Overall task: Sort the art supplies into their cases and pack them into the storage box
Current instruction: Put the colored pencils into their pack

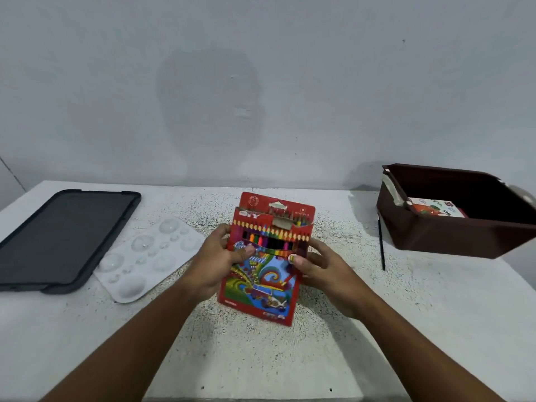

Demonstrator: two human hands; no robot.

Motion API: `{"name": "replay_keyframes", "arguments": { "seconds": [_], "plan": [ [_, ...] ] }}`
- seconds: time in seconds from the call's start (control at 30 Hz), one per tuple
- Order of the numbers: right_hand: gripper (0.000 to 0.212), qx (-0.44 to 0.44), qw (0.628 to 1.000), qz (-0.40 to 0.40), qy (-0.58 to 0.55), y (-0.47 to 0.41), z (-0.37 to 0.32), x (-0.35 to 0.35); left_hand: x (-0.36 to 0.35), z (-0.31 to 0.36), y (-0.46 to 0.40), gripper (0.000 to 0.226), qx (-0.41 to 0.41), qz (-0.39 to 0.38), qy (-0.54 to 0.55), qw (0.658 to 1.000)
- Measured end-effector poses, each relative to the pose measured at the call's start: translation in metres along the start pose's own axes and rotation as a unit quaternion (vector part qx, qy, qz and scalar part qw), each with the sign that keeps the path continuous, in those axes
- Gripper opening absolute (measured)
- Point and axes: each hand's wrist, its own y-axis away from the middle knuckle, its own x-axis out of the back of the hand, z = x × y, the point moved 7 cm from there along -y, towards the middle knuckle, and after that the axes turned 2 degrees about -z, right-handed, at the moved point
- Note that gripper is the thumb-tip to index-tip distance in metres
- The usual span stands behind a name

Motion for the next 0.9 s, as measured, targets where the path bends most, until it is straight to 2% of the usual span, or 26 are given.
{"name": "replay_keyframes", "arguments": {
  "seconds": [0.07,0.2,0.4,0.57,0.6,0.73,0.9],
  "plan": [
    [0.050,0.037,0.999,0.010,0.003,0.000,-0.009,-0.010,-0.014,-0.004,0.007,0.035,-0.022,-0.006,0.004,1.000],
    [0.036,0.089,0.995,0.044,-0.022,0.004,-0.021,-0.009,-0.026,-0.008,0.015,0.044,-0.042,-0.045,-0.018,0.998],
    [0.040,0.112,0.993,0.033,0.001,0.008,-0.025,-0.003,-0.031,-0.009,0.023,0.054,-0.046,-0.074,-0.073,0.994],
    [0.069,0.122,0.992,0.034,-0.024,0.011,-0.029,0.000,-0.039,-0.005,0.026,0.039,-0.066,-0.066,-0.071,0.993],
    [0.068,0.125,0.991,0.035,-0.027,0.012,-0.031,0.000,-0.041,-0.006,0.026,0.038,-0.066,-0.066,-0.068,0.993],
    [0.038,0.144,0.989,0.033,-0.025,0.016,-0.044,0.001,-0.043,-0.006,0.027,0.038,-0.073,-0.074,-0.061,0.993],
    [0.037,0.142,0.988,0.044,-0.046,0.016,-0.040,0.007,-0.045,-0.007,0.027,0.039,-0.061,-0.082,-0.072,0.992]
  ]
}}
